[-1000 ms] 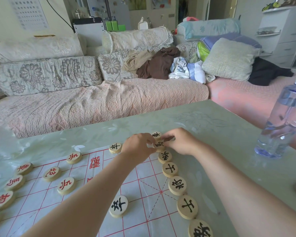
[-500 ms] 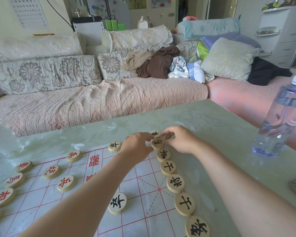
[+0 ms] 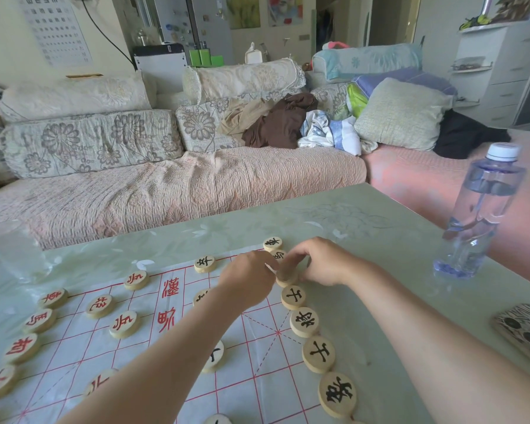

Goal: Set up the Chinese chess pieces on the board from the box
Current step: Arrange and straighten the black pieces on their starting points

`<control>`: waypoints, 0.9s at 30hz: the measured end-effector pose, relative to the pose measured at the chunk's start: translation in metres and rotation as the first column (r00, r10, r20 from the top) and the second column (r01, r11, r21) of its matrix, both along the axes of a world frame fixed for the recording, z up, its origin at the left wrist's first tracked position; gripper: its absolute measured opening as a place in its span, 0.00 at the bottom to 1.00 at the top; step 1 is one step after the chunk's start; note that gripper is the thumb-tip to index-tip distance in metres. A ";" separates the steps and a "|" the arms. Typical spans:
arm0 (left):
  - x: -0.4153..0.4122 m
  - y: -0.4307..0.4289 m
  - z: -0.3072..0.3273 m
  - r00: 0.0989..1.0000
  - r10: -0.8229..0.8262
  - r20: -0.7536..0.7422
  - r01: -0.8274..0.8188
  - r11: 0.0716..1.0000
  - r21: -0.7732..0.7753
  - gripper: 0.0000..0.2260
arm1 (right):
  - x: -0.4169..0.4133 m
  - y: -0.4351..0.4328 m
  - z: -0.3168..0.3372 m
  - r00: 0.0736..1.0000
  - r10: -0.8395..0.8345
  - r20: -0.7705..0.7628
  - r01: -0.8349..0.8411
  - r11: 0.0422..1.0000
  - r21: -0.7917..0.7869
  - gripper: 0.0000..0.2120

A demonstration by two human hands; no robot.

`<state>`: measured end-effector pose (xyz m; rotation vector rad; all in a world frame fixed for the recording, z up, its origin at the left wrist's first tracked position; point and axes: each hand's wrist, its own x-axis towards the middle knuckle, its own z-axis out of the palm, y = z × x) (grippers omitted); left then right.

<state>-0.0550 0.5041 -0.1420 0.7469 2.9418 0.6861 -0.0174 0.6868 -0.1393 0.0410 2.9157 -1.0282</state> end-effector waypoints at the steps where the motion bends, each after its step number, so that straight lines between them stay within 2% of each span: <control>1: 0.000 0.000 0.001 1.000 -0.011 0.020 0.011 1.000 0.020 0.08 | 0.001 0.000 0.000 1.000 0.007 0.004 -0.007 1.000 -0.002 0.19; 4: 0.000 -0.001 0.001 0.998 -0.030 0.055 0.027 0.999 0.045 0.10 | 0.000 0.001 -0.002 1.000 0.005 0.011 -0.005 1.000 -0.012 0.18; 7: 0.000 -0.004 -0.002 1.000 -0.005 0.005 0.005 1.000 0.002 0.12 | 0.000 0.002 -0.002 1.000 -0.010 0.002 0.010 1.000 -0.014 0.20; 9: 0.000 -0.004 -0.003 1.000 -0.014 0.000 0.014 1.000 -0.016 0.10 | 0.001 0.003 -0.001 1.000 -0.009 -0.011 0.009 1.000 -0.011 0.19; 12: 0.000 -0.001 -0.004 0.998 -0.032 0.047 0.031 0.999 0.024 0.08 | 0.002 0.001 -0.001 1.000 -0.008 -0.003 0.008 1.000 -0.030 0.18; 27: -0.005 0.002 -0.010 0.998 -0.018 0.055 0.013 0.996 0.092 0.10 | 0.001 0.000 -0.005 0.999 -0.028 -0.030 0.027 0.999 -0.021 0.20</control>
